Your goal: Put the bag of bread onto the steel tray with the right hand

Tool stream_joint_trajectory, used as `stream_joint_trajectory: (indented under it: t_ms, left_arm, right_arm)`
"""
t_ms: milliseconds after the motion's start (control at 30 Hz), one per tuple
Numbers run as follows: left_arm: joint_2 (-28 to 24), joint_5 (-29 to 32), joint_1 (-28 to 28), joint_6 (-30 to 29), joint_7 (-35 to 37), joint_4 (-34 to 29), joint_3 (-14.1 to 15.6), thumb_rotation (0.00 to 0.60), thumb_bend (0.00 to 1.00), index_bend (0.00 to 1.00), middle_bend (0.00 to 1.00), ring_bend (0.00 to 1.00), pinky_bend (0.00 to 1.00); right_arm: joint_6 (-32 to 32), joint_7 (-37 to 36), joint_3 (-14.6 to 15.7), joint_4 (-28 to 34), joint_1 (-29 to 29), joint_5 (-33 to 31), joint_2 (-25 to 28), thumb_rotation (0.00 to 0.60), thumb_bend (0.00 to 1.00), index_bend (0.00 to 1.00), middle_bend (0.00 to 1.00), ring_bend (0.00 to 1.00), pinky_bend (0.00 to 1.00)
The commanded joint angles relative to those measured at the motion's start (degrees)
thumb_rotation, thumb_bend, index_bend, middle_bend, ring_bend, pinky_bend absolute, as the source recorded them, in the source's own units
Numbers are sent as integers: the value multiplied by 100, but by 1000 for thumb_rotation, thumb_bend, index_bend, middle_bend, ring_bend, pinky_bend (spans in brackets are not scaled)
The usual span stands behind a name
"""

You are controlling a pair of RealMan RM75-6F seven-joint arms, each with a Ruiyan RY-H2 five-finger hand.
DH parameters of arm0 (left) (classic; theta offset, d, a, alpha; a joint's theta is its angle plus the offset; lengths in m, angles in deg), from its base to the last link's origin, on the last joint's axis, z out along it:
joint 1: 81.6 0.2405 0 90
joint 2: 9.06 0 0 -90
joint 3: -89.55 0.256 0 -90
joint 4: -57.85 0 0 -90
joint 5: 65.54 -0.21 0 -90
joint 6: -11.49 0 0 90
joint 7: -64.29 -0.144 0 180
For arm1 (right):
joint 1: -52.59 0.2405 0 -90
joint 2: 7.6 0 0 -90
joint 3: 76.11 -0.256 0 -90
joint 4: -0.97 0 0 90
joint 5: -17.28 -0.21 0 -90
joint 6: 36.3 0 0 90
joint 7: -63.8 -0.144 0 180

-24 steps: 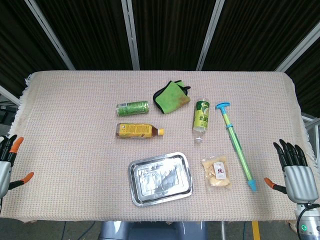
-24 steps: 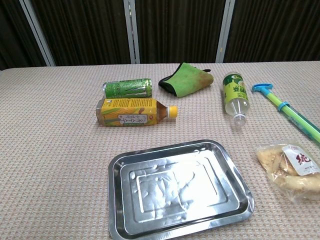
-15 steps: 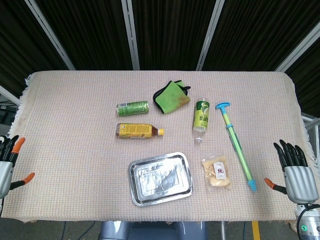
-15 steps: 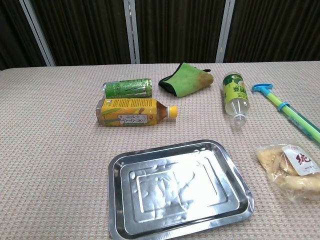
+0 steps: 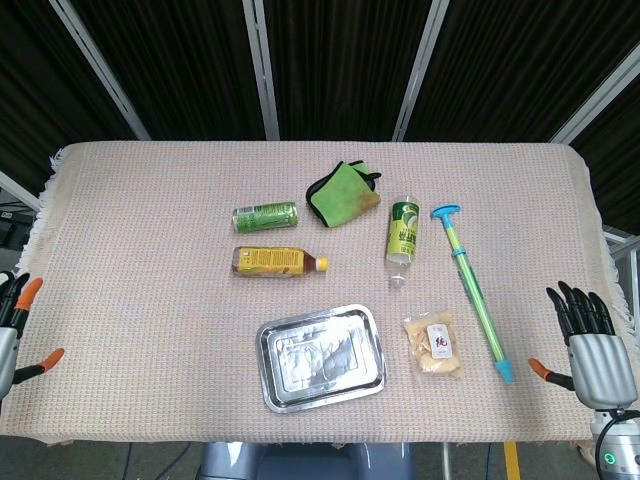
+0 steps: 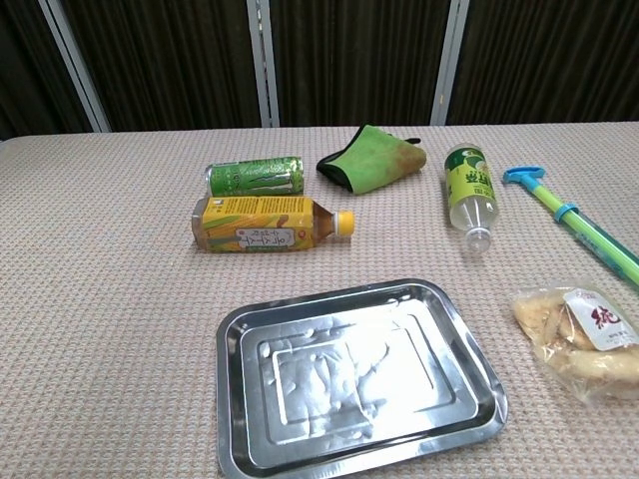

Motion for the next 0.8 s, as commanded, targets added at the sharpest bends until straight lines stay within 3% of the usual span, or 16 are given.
stream_joint_trajectory:
  t_ms: [33, 567, 800]
  left_arm:
    - [2, 5, 0, 21, 7, 9, 8, 573, 89, 17, 0, 0, 0]
    - [-23, 1, -4, 52, 35, 9, 9, 573, 89, 21, 0, 0, 0]
    - [-4, 14, -22, 90, 44, 26, 1, 571, 90, 24, 0, 0, 0]
  right_arm:
    - [13, 2, 4, 14, 6, 8, 15, 600, 0, 9, 0, 0, 25]
    - [42, 64, 54, 134, 69, 215, 99, 600, 0, 10, 0, 0, 25]
    - [555, 114, 70, 469, 468, 485, 191, 600, 0, 10, 0, 0, 25]
